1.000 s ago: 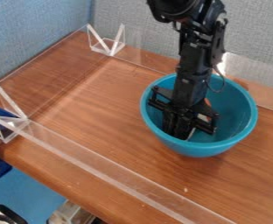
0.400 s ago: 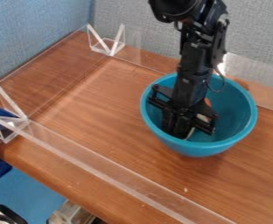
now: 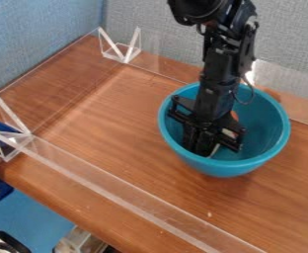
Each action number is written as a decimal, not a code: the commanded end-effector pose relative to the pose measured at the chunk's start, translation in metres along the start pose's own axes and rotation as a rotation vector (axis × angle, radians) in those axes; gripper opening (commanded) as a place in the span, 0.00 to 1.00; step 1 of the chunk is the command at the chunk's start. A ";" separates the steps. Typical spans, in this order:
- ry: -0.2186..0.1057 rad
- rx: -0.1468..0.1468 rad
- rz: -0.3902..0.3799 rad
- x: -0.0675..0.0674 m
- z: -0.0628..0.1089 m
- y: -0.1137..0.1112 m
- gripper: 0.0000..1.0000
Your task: Remove the mushroom from inside the blue bowl and put it on the table
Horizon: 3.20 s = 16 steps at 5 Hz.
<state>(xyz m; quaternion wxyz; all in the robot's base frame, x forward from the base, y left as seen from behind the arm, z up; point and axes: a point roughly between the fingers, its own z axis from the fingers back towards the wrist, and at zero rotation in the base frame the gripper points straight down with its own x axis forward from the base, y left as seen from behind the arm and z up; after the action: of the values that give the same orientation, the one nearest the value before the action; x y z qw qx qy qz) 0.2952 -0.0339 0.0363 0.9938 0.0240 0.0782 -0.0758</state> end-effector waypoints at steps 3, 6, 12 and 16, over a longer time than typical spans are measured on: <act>-0.081 0.022 -0.015 0.003 0.025 0.006 0.00; -0.113 0.033 -0.032 -0.001 0.039 0.010 0.00; -0.323 0.071 0.144 -0.047 0.141 0.081 0.00; -0.151 0.104 0.209 -0.076 0.065 0.128 0.00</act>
<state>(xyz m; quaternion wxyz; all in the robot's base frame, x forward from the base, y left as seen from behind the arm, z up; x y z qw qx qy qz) 0.2485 0.0982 0.1082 0.9971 0.0720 0.0135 0.0204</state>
